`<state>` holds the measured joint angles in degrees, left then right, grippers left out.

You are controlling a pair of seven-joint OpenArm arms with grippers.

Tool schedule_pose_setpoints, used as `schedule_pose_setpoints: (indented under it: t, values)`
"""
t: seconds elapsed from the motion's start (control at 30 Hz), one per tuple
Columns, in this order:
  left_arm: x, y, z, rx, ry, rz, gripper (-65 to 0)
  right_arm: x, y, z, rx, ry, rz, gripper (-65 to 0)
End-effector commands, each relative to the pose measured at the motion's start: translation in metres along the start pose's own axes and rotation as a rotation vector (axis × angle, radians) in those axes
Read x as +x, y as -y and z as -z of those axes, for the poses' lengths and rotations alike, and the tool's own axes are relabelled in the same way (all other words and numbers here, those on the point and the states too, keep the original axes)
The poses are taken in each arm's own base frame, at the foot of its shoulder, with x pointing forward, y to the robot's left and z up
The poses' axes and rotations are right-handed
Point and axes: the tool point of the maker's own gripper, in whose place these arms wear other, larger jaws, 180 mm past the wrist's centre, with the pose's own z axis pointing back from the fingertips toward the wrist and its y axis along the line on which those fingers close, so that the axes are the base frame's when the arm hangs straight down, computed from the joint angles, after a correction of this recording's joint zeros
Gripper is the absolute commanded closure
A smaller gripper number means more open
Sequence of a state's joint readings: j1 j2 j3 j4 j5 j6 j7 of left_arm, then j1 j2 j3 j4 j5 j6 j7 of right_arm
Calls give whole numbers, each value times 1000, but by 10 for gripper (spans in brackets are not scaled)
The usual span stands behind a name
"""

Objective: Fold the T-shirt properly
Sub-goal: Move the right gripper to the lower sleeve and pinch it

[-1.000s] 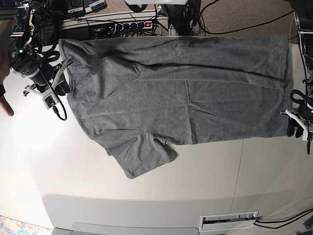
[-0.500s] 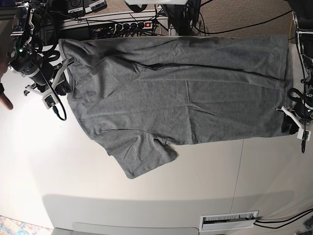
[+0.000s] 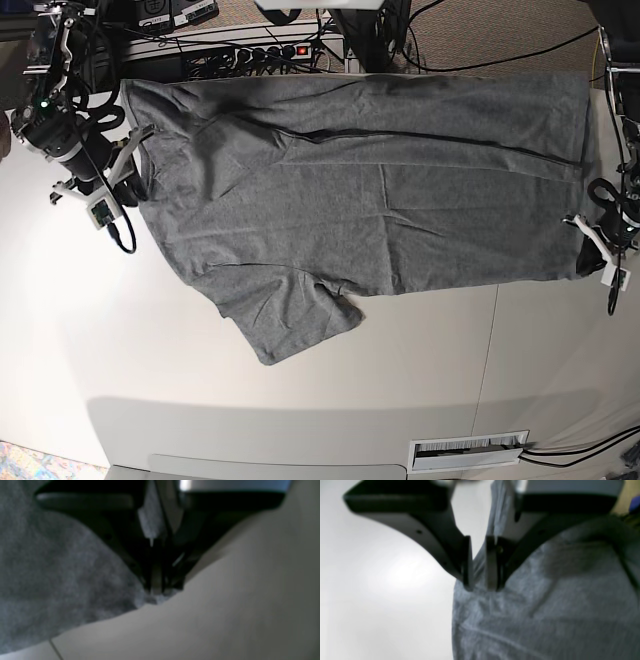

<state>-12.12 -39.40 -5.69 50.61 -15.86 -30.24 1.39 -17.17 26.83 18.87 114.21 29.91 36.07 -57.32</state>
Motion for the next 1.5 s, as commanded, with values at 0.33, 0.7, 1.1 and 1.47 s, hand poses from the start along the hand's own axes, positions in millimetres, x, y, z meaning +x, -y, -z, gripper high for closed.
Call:
schedule_pose_setpoints:
  t: [0.33,0.7,1.1,1.47]
  values:
    - [39,-11,-5,-21,104,25,0,12,30,15,-43,98,64,-95]
    - [70,-2,-19,-131,192,4,0,51,45,45,-25,186,133,-95]
    - [71,-19,-30,-110,170,-12,0,110,38,118,46,97,-54,-209]
    - [71,-19,-29,-111,173,-16,0,136,68,151,57,111,1,-252]
